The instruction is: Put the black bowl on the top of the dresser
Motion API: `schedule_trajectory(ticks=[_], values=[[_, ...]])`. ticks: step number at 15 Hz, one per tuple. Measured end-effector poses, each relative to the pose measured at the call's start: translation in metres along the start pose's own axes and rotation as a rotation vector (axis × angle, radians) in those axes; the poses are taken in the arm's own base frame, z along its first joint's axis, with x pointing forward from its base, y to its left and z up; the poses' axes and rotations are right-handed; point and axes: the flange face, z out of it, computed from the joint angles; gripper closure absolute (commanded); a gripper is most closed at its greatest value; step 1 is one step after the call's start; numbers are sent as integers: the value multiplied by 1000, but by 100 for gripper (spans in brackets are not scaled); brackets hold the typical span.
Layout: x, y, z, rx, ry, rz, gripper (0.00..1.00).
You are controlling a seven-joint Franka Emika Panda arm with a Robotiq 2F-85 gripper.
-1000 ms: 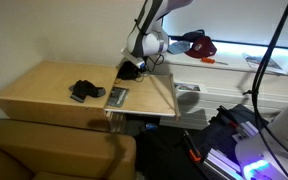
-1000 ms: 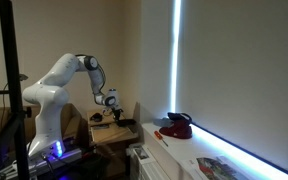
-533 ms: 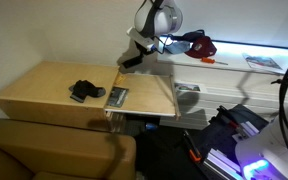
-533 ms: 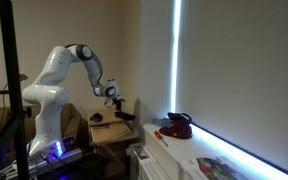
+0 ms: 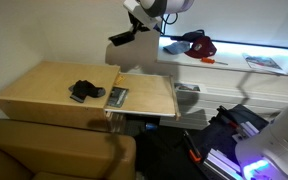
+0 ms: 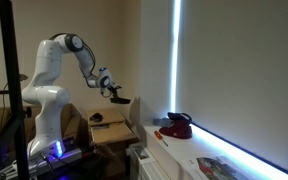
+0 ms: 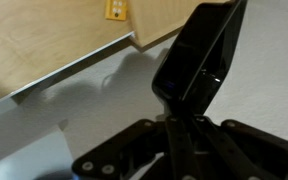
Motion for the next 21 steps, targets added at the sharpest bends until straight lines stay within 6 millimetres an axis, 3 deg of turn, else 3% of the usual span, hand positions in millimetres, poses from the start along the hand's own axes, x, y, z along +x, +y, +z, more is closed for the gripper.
schedule_trajectory(ticks=[4, 5, 7, 9, 13, 17, 20, 21], values=[[-95, -38, -4, 97, -128, -55, 98], [-118, -42, 1, 100, -168, -60, 98], [-146, -42, 22, 94, -224, -67, 98], [-147, -30, 56, 90, -231, -49, 98], [-121, 7, 121, 95, -164, 2, 98], [-119, 27, 164, 88, -153, 12, 98], [-127, 38, 185, 75, -164, -3, 98], [-130, 42, 189, 69, -169, -9, 69]])
